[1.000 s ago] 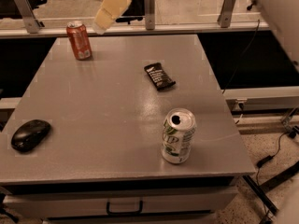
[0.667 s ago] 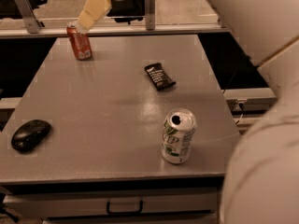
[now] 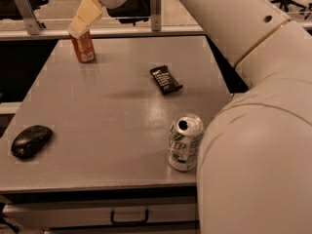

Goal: Knock coke can over

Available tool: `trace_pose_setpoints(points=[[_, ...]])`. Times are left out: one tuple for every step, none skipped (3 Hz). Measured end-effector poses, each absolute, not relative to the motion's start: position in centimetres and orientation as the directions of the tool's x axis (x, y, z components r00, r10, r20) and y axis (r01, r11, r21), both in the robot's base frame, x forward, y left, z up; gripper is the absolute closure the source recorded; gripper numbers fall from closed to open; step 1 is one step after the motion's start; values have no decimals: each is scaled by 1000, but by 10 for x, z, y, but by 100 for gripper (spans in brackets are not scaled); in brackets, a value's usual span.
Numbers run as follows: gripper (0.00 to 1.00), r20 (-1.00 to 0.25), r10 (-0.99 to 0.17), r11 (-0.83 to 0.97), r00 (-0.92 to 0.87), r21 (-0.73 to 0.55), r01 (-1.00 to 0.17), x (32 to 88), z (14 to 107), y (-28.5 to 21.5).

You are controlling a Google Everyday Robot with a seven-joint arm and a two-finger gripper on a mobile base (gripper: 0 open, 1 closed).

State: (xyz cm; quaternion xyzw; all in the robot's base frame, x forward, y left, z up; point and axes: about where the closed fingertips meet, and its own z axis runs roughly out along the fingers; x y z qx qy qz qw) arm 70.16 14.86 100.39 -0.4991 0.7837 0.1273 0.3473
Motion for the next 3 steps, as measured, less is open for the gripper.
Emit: trace_pose_setpoints(points=[[0, -666, -690, 514, -284, -174, -840, 718, 996, 144], [0, -677, -668, 578, -309, -210, -788, 743, 982, 134], [0, -701, -642, 613, -310, -227, -757, 765, 971, 132]])
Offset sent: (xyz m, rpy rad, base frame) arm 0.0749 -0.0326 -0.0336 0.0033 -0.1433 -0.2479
